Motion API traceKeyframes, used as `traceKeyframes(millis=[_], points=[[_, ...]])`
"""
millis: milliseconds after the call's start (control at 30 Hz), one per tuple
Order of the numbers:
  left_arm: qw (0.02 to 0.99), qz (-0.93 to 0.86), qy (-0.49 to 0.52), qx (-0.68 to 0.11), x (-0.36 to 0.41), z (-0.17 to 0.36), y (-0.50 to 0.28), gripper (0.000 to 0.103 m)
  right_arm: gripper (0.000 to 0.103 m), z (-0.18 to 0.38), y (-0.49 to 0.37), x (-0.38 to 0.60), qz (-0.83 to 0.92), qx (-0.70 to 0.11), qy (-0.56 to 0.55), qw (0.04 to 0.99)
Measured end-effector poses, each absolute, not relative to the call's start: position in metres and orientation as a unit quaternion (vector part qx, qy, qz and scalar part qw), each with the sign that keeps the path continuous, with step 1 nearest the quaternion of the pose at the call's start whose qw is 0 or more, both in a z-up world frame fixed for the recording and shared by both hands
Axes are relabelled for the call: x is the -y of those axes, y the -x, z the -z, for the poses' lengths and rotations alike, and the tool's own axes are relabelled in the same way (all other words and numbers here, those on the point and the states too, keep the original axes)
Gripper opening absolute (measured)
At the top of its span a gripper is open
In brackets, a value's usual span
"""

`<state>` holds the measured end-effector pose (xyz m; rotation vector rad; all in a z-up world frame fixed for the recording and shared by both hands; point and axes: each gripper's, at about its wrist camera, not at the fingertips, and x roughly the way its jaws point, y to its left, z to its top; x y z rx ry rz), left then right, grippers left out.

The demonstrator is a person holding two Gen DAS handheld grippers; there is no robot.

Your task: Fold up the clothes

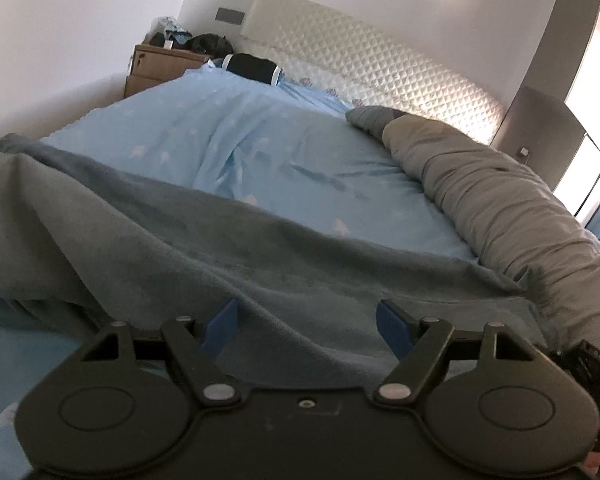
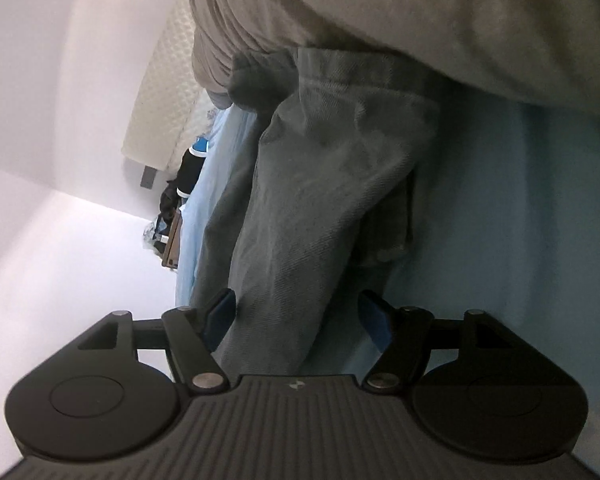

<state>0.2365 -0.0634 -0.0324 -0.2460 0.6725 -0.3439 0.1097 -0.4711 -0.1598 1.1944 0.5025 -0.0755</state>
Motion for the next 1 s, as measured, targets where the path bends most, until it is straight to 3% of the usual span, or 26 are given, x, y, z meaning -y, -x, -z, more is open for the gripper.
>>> traceKeyframes(millis=[333, 467, 500, 833, 1000], points=[[0.922, 0.162, 0.112, -0.334, 0.054, 0.033, -0.231, 0.074, 0.069, 0.15, -0.148, 0.463, 0.086, -0.219, -0.536, 0.81], [0.927, 0.16, 0.096, -0.326, 0.059, 0.027, -0.233, 0.074, 0.026, 0.133, -0.151, 0.454, 0.092, -0.211, -0.482, 0.845], [0.928, 0.159, 0.09, -0.324, 0.061, 0.024, -0.234, 0.074, 0.021, 0.128, -0.15, 0.45, 0.089, -0.205, -0.47, 0.854], [0.947, 0.14, 0.056, -0.283, 0.054, -0.007, -0.246, 0.075, 0.015, 0.039, -0.088, 0.458, 0.07, -0.099, -0.384, 0.915], [0.947, 0.114, 0.043, -0.298, 0.045, 0.015, -0.262, 0.075, 0.015, 0.036, -0.053, 0.488, 0.086, -0.085, -0.362, 0.924]])
